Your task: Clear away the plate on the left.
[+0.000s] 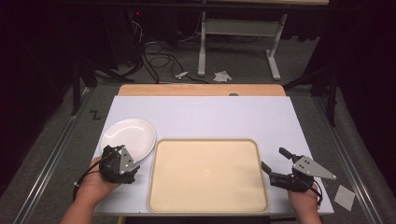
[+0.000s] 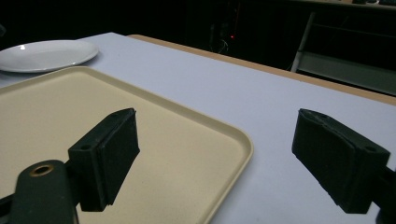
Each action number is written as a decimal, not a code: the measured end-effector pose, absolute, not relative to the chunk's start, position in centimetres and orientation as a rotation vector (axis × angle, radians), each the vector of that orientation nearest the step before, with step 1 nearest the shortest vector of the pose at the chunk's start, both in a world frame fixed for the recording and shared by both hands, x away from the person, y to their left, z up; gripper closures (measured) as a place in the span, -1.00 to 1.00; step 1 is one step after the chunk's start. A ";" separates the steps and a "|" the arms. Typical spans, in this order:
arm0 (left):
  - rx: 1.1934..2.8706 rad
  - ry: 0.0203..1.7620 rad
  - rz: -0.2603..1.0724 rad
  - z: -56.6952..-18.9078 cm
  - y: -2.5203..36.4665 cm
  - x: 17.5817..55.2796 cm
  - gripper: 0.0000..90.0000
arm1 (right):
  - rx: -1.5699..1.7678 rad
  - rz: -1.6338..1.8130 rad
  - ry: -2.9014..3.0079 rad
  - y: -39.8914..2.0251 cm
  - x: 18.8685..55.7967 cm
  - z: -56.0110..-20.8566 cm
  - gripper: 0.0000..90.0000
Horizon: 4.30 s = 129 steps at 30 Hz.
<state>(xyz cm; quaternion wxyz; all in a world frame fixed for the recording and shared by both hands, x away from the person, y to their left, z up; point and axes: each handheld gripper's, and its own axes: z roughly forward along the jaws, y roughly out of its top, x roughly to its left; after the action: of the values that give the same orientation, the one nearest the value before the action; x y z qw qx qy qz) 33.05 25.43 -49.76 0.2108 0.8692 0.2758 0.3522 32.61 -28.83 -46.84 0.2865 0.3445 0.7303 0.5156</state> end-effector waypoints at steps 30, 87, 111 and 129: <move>2.618 0.656 1.129 -51.0 23.8 33.8 -0.35 | 0.885 1.374 1.952 -29.2 31.5 -46.4 -0.65; 2.656 0.556 1.179 -51.5 23.2 34.3 0.83 | 0.880 1.367 1.954 -29.1 31.5 -46.3 -0.65; 2.586 0.609 1.311 -49.9 23.4 33.8 0.93 | 0.882 1.364 1.955 -29.0 31.5 -46.3 -0.65; 2.517 0.525 1.375 -48.7 22.9 32.5 0.93 | 0.881 1.367 1.963 -28.9 31.7 -46.4 -0.65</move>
<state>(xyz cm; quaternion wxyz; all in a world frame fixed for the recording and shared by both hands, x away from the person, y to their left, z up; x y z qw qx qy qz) 32.53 22.86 -48.67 0.1129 0.8578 0.1788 0.4686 31.70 -28.93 -46.45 0.2921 0.3306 0.7365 0.5128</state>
